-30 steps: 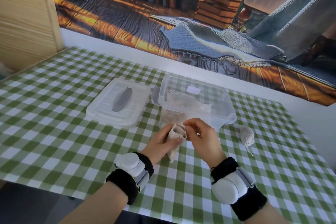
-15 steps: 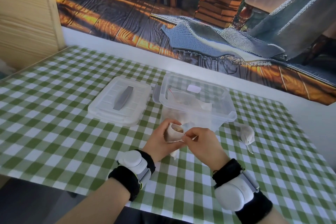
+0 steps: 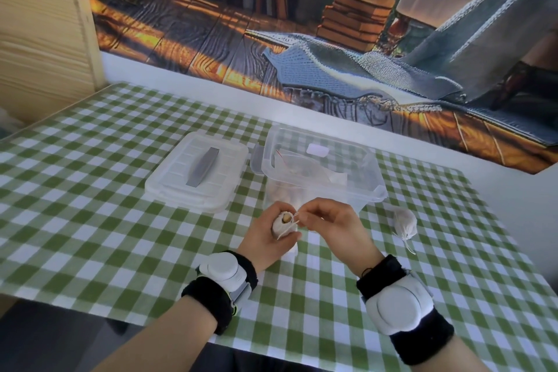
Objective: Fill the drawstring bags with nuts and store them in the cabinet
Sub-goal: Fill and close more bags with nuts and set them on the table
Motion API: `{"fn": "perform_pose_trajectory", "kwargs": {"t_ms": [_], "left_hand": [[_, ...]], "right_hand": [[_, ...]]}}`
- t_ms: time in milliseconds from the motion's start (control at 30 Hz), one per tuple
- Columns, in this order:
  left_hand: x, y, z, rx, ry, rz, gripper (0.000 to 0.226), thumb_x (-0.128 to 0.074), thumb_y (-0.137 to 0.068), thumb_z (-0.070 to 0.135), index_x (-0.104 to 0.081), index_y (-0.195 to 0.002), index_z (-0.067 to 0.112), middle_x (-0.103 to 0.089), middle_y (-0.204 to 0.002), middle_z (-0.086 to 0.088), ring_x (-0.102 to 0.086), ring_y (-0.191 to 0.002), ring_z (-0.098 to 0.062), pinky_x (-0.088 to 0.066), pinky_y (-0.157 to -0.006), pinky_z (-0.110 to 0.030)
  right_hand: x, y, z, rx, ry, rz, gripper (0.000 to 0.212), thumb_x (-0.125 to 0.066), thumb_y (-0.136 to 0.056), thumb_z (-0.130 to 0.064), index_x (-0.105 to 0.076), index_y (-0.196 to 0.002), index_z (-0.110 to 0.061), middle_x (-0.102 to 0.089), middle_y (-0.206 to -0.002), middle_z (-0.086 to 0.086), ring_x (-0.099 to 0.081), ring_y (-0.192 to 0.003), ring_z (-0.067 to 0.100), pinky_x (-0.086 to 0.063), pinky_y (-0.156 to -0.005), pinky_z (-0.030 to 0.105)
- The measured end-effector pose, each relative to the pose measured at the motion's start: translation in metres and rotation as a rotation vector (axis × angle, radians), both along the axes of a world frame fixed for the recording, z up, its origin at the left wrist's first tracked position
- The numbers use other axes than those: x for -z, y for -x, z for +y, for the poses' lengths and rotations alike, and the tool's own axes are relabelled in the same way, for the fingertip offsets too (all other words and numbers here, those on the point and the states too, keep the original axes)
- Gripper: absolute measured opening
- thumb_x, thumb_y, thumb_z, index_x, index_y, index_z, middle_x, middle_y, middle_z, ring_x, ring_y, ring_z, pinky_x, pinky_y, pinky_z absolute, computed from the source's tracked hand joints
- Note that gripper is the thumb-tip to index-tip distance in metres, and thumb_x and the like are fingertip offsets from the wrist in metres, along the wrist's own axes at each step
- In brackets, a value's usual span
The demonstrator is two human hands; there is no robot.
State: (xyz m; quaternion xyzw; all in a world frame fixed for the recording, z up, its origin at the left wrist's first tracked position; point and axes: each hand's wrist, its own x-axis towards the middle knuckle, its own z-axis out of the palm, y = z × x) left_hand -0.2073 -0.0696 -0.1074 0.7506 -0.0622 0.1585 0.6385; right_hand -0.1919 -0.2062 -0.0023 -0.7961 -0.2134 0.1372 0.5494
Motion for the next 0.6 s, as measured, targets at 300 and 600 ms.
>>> {"fn": "perform_pose_trajectory", "kwargs": {"t_ms": [300,600], "left_hand": [[-0.002,-0.004,0.0,0.069,0.111,0.102,0.03,-0.074,-0.072,0.019,-0.057,-0.096,0.027,-0.058,-0.084,0.011,-0.055,-0.077,-0.005,-0.046,-0.072,-0.019],[-0.018,0.003,-0.007,0.199,0.266,0.158,0.022,-0.054,-0.083,0.032,-0.06,-0.102,0.024,-0.06,-0.094,0.005,-0.055,-0.089,-0.007,-0.041,-0.08,-0.016]], "right_hand": [[0.0,-0.012,-0.011,0.008,-0.169,0.231,0.012,-0.05,-0.092,-0.006,-0.061,-0.088,-0.003,-0.07,-0.089,0.008,-0.066,-0.085,0.015,-0.051,-0.072,0.021],[-0.002,-0.016,-0.011,-0.037,-0.208,0.239,0.016,-0.049,-0.091,0.0,-0.062,-0.083,-0.003,-0.068,-0.084,0.007,-0.065,-0.081,0.015,-0.052,-0.072,0.018]]}}
